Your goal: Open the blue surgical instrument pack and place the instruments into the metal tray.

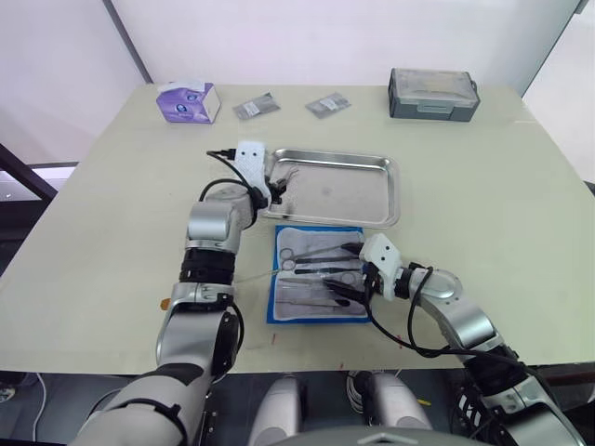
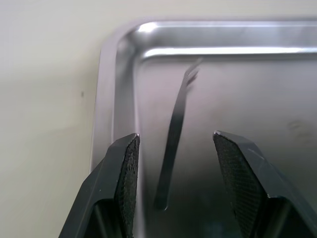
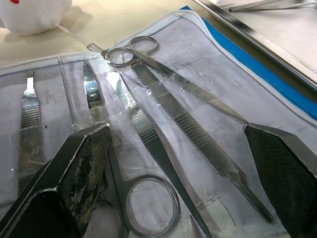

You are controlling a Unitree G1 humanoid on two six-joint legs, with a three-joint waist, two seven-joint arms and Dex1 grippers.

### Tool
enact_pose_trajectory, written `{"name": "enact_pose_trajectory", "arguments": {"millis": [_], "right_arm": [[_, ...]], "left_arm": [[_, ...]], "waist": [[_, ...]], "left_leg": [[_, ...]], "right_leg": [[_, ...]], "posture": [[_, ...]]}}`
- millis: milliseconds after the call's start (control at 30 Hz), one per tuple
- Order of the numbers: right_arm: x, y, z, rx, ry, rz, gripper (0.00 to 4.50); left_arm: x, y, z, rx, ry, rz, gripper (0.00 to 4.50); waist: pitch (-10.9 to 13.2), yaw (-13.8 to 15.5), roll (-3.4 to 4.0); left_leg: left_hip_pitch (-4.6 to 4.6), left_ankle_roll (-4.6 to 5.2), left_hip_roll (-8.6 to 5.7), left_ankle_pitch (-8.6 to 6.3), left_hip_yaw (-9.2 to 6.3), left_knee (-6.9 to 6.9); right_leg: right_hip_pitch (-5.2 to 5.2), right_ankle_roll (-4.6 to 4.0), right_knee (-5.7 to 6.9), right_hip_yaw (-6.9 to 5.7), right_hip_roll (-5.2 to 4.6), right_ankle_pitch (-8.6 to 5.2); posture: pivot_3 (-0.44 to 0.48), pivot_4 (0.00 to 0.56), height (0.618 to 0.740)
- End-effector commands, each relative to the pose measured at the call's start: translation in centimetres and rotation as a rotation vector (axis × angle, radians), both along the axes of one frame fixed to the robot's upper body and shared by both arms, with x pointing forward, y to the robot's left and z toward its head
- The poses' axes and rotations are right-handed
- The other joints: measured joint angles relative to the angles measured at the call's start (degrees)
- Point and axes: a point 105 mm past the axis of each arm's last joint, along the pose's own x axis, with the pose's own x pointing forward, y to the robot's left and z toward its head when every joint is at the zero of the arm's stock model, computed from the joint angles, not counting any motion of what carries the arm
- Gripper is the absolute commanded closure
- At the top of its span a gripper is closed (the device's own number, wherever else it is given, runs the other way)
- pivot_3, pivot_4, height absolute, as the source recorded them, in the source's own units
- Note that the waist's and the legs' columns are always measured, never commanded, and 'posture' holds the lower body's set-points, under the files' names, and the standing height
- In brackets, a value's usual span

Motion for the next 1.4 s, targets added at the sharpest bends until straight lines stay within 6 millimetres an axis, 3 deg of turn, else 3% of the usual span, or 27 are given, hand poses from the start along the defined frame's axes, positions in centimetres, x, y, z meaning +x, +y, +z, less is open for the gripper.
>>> {"name": "enact_pose_trajectory", "arguments": {"millis": [33, 267, 467, 733, 900, 1400], "right_arm": [[-1.0, -1.5, -5.5, -0.156, 0.16, -0.05, 0.0], [-0.8, -1.4, -5.5, -0.156, 0.159, -0.049, 0.0], [-0.7, -1.5, -5.4, -0.16, 0.155, -0.047, 0.0], [-0.6, -1.7, -5.4, -0.158, 0.154, -0.057, 0.0], [-0.8, -2.0, -5.4, -0.15, 0.148, -0.072, 0.0], [-1.1, -2.8, -5.6, -0.132, 0.142, -0.084, 0.0]], "left_arm": [[-0.3, -0.7, 3.5, 0.004, -0.126, -0.064, 1.99], [-1.6, -2.1, 6.2, -0.035, -0.256, -0.347, 1.99], [-3.4, -1.7, 6.5, -0.049, -0.302, -0.675, 1.99], [-5.8, -2.2, 3.7, 0.119, -0.216, -1.021, 1.99], [-7.0, -2.3, 1.9, 0.162, -0.161, -1.149, 1.99], [-8.2, -1.4, -3.9, 0.241, 0.056, -1.232, 1.99]], "waist": [[0.0, 0.0, 0.0], [0.0, -0.05, 0.01], [0.01, -0.13, 0.01], [0.02, -0.14, 0.03], [0.03, -0.12, 0.04], [0.03, 0.56, 0.04]], "left_leg": [[0.0, -0.05, 0.0, 0.03, 0.0, 0.0], [0.02, -0.15, 0.0, 0.09, 0.01, -0.08], [0.18, -0.4, -0.01, 0.23, 0.09, -0.22], [0.29, -0.17, -0.01, 0.1, 0.11, -0.24], [0.29, -0.16, 0.0, 0.1, 0.11, -0.24], [0.25, -0.15, -0.06, 0.1, 0.1, -0.24]], "right_leg": [[0.0, 0.0, 0.0, 0.0, 0.0, 0.0], [0.0, 0.0, -0.02, 0.01, 0.01, 0.0], [0.04, 0.0, -0.04, 0.09, 0.04, 0.0], [0.16, -0.01, -0.1, 0.1, 0.09, -0.01], [0.16, -0.02, -0.1, 0.11, 0.1, -0.01], [0.18, -0.01, -0.16, 0.1, 0.06, -0.01]], "posture": [[0.0, 0.15, 0.738], [0.0, 0.15, 0.738], [0.0, 0.15, 0.738], [0.0, 0.15, 0.738], [0.0, 0.15, 0.738], [0.0, 0.15, 0.738]]}}
